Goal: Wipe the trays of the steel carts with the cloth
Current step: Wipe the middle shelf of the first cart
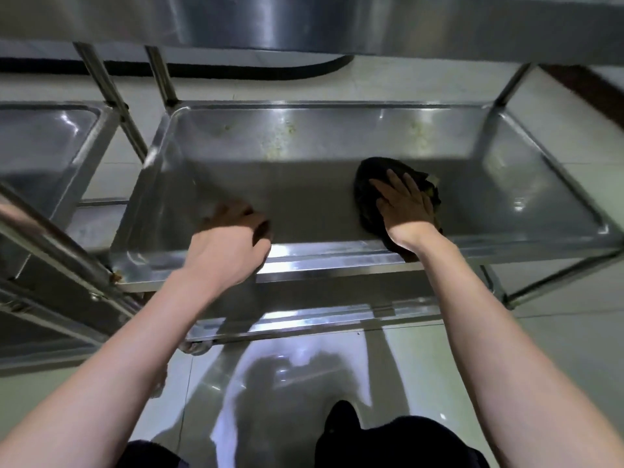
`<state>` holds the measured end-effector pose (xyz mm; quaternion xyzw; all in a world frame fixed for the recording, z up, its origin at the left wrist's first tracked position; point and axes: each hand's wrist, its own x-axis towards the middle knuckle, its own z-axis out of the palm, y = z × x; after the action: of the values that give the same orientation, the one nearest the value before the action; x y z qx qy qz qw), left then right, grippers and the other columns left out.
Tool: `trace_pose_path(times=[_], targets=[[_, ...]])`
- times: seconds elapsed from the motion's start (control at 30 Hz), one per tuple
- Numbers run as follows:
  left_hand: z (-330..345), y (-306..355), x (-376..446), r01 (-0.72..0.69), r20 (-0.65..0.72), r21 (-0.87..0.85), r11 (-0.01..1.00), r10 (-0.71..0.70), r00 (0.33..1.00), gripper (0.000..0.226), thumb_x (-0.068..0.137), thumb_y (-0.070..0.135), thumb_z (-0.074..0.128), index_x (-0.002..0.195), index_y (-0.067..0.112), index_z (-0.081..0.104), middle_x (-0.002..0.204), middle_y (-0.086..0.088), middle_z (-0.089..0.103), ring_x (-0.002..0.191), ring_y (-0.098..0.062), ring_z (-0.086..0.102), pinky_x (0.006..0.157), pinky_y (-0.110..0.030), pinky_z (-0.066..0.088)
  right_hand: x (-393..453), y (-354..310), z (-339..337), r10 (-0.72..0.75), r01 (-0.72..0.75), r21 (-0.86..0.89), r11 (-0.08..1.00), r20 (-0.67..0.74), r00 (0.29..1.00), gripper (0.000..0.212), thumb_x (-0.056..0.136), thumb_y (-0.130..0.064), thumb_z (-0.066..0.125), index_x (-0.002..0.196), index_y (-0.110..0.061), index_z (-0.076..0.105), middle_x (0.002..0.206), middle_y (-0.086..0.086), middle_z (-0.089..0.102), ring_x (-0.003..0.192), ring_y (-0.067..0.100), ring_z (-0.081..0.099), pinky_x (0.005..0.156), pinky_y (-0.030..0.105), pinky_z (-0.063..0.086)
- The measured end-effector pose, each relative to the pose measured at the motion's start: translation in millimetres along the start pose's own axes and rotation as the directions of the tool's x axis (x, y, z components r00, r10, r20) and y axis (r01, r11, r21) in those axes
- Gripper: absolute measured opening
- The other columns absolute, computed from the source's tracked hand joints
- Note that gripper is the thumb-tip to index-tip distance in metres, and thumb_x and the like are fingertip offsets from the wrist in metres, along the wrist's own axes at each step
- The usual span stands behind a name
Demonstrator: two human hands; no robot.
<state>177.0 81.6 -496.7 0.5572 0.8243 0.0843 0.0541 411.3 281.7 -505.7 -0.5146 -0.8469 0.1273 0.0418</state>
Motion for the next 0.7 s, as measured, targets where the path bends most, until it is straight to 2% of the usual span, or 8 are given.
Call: trace_pose_path(times=[0.17,0.3,0.37,0.47,0.57,0.7], targets=[[-7.3,-8.9,3.8,-0.069,-0.02,-0.033,0.997,0.068,0.997,0.031,0.09,0.047,0.054,0.119,0.036,0.062,0.126,0.008,0.056,0.117,-0.024,0.049,0.094,-0.038,0.046,5.8,19.5,-5.4,0.062,-0.062,0.004,0.998,-0.006,0.998,0.048,0.108,-0.031,0.028,0.154,-0.042,0.025,0.167,-0.011,0.004,0.154,0.018,-0.001,0.123,0.047,0.008],[-17.6,-36.6,13.1,0.064,-0.064,-0.039,0.997,-0.067,0.996,0.02,0.086,0.051,0.057,0.095,0.032,0.059,0.112,0.002,0.063,0.108,-0.029,0.057,0.094,-0.044,0.05,11.6,5.0,4.0,0.032,-0.032,-0.013,0.999,-0.04,0.999,0.047,0.108,-0.032,0.027,0.154,-0.042,0.027,0.167,-0.011,0.005,0.154,0.019,0.0,0.121,0.047,0.006],[-17.3,-48.0,12.6,0.109,-0.06,-0.011,0.994,-0.11,0.992,0.023,0.087,0.054,0.055,0.092,0.032,0.059,0.106,0.001,0.064,0.103,-0.03,0.059,0.09,-0.044,0.053,18.0,-8.6,7.5,-0.001,0.0,-0.016,1.0,-0.026,1.0,0.047,0.107,-0.033,0.027,0.154,-0.042,0.026,0.167,-0.011,0.005,0.154,0.019,0.0,0.121,0.049,0.006],[-12.8,-55.1,8.8,0.075,-0.063,0.022,0.997,-0.074,0.995,0.03,0.089,0.057,0.05,0.096,0.032,0.065,0.101,0.002,0.068,0.098,-0.03,0.061,0.085,-0.041,0.055,30.2,-41.2,16.7,-0.08,0.08,-0.028,0.996,-0.012,0.997,0.049,0.107,-0.032,0.028,0.155,-0.041,0.024,0.167,-0.009,0.004,0.154,0.021,-0.002,0.12,0.053,0.006],[-17.9,-62.5,9.5,0.07,-0.029,0.003,0.998,-0.07,0.997,0.029,0.09,0.054,0.051,0.103,0.032,0.064,0.106,0.005,0.066,0.102,-0.028,0.059,0.088,-0.041,0.053,40.2,-81.1,31.6,-0.172,0.171,-0.051,0.984,-0.005,0.985,0.05,0.106,-0.034,0.028,0.155,-0.042,0.023,0.167,-0.009,0.002,0.154,0.021,-0.004,0.119,0.054,0.004],[-23.3,-71.1,-0.4,0.157,-0.077,0.022,0.987,-0.155,0.985,0.026,0.088,0.054,0.053,0.093,0.031,0.063,0.105,0.003,0.064,0.101,-0.028,0.058,0.086,-0.037,0.051,51.3,-135.8,52.1,-0.279,0.28,-0.019,0.96,0.019,0.96,0.05,0.104,-0.036,0.028,0.153,-0.045,0.023,0.167,-0.011,0.002,0.154,0.02,-0.005,0.119,0.054,0.003]])
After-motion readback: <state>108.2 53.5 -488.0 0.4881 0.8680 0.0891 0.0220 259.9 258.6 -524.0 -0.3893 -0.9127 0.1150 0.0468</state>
